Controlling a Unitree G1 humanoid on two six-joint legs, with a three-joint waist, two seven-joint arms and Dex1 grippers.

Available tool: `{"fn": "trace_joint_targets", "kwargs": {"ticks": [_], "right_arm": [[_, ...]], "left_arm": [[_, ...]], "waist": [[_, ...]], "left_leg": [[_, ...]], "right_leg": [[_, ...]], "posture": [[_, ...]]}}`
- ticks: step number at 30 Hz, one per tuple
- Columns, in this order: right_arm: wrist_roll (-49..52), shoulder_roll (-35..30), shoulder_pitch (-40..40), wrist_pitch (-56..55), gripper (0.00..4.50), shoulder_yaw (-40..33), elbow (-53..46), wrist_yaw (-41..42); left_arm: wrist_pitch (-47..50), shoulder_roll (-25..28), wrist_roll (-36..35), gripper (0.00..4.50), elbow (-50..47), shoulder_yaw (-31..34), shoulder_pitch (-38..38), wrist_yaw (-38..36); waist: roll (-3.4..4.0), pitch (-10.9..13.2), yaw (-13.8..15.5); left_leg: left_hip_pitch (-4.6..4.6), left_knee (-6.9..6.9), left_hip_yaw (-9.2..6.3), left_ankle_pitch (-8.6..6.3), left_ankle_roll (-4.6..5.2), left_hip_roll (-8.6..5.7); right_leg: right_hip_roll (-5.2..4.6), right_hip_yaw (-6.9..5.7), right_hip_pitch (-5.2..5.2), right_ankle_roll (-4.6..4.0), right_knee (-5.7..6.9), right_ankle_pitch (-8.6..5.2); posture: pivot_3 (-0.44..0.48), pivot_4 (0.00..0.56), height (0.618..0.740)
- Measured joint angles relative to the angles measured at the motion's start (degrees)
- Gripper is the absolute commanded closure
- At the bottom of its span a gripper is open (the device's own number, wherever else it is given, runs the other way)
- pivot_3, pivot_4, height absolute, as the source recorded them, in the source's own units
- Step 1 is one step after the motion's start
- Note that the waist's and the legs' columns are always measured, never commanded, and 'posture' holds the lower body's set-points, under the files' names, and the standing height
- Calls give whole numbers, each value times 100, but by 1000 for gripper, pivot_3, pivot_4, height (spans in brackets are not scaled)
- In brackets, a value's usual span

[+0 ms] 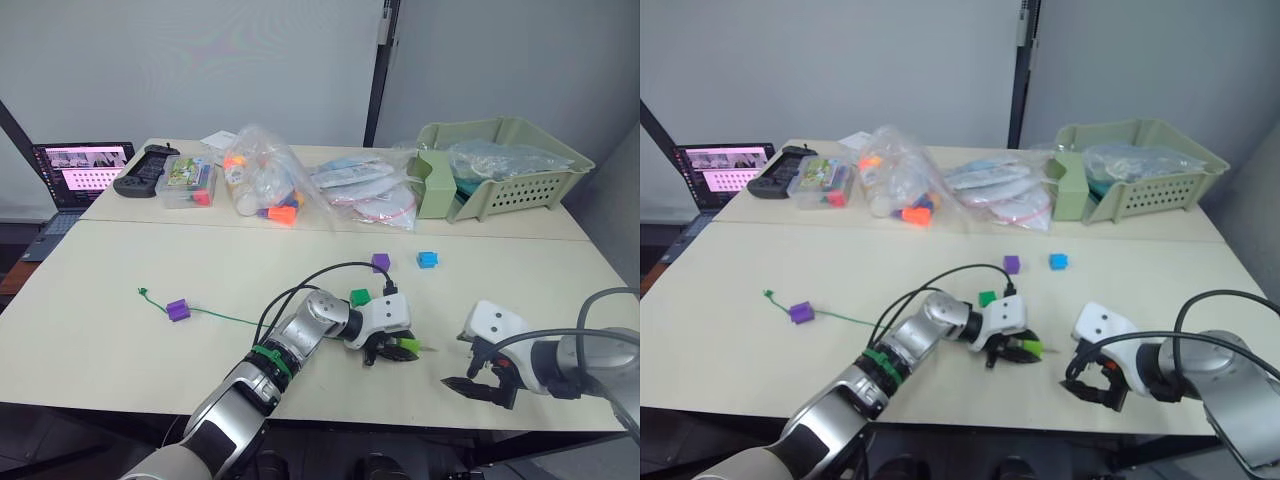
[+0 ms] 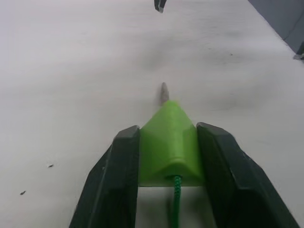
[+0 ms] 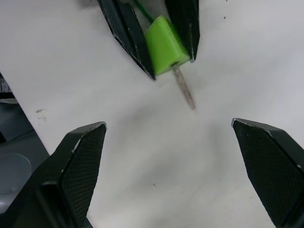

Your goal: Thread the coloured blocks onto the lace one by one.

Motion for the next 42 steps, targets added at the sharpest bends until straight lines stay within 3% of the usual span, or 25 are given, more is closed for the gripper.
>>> {"fn": "trace_joint_targets", "kwargs": {"ticks": [12,17,26,31,37,42], "right_arm": [[-551,41,-1120,-1136,0,1625,1278,-1],[-686,152,-1305,-1336,1466,1939,1555,113],[-687,287,-1347,-1455,4494,2046,1615,232],[-692,283,-1354,-1458,4500,2050,1622,258],[-691,280,-1403,-1466,4500,2059,1674,334],[-719,299,-1550,-1607,4500,2147,1854,452]], "left_arm": [[56,137,3,3162,-289,-7,148,-82],[84,150,-4,3162,-348,-1,173,-93],[174,163,-61,3162,-416,23,192,-112],[459,325,-88,3162,-639,37,212,-218],[768,1042,-300,3162,-1024,241,250,-583],[937,2285,-684,3162,-1488,678,514,-1296]], "waist": [[1,-1,-40],[1,-1,-40],[0,-1,-67],[1,-1,-77],[1,-1,-114],[1,-2,-156]], "left_leg": [[-1,-1,1,0,0,-1],[0,-1,0,0,0,0],[4,0,0,0,0,0],[3,0,0,0,0,1],[3,-1,0,0,0,3],[4,-3,5,0,0,13]], "right_leg": [[0,2,-1,0,-1,0],[0,3,0,0,0,0],[1,3,3,0,4,0],[1,4,0,0,6,0],[2,4,-3,0,10,0],[9,6,-12,-1,16,0]], "posture": [[0,150,732],[0,150,732],[0,150,732],[0,150,732],[0,150,732],[0,150,732]]}}
